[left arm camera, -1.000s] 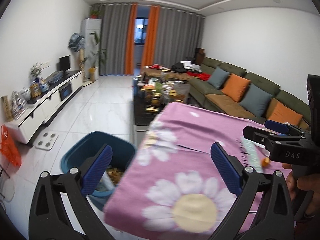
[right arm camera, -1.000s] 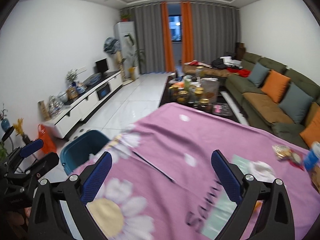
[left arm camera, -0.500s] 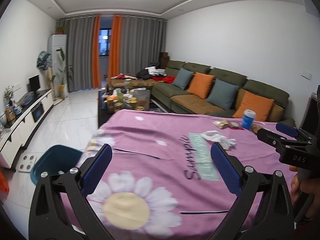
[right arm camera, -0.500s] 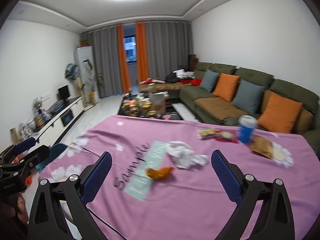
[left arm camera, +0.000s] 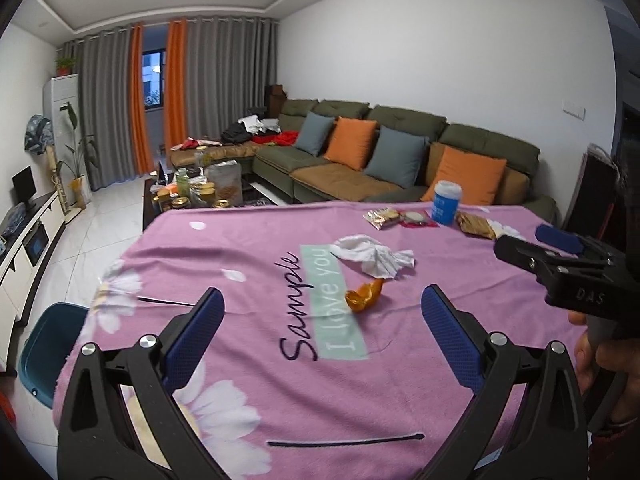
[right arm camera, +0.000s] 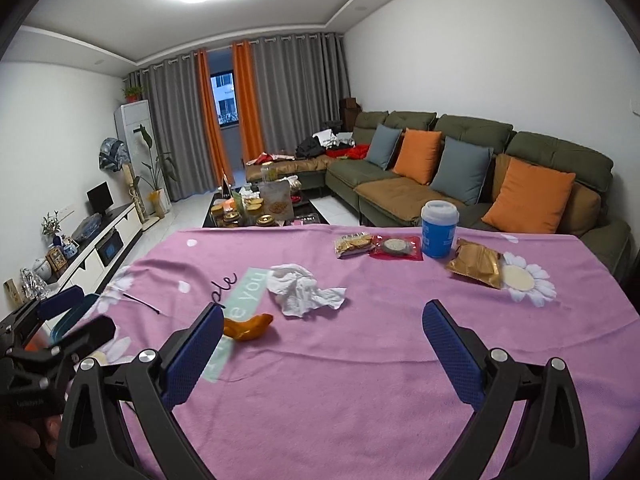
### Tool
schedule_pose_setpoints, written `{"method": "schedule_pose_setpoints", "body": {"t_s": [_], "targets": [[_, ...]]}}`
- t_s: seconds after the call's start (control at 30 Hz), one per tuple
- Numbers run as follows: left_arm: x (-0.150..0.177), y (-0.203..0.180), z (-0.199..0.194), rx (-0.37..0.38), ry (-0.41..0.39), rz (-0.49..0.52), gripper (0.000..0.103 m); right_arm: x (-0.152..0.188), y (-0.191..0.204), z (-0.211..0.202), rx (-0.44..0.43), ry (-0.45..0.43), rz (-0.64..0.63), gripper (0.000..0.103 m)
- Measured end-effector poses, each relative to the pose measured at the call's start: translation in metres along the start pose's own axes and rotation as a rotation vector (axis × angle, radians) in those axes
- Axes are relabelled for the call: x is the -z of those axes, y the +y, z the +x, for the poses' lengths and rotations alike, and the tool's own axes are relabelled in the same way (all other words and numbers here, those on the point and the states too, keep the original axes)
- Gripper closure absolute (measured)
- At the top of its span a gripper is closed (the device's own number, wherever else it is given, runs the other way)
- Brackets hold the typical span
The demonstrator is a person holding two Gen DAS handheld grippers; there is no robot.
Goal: Collect trash
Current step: 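Move both tools back over the table toward the orange peel and tissue, then grasp the orange peel with the left gripper while the right gripper grasps the white tissue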
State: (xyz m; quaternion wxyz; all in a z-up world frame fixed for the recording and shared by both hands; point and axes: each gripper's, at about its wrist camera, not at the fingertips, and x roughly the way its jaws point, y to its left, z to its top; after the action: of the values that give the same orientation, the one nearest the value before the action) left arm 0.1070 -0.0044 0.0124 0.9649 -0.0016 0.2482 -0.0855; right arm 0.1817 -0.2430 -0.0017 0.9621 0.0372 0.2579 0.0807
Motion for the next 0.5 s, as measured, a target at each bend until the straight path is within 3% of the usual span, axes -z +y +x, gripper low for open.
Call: {"method": "schedule_pose_setpoints", "body": {"t_s": [0.23, 0.5], "targets": [[-0.002, 0.001, 0.054, 0.037, 0.088, -0.005, 0.006, -0.013, -0.007, 0.046, -0.026, 0.080, 0.000, 0.007], [0.001, -0.006, 0.137, 0.108, 0.256, 0.006, 0.007, -0.027, -0.013, 0.119, -0.062, 0.211, -0.025, 0.007]]}}
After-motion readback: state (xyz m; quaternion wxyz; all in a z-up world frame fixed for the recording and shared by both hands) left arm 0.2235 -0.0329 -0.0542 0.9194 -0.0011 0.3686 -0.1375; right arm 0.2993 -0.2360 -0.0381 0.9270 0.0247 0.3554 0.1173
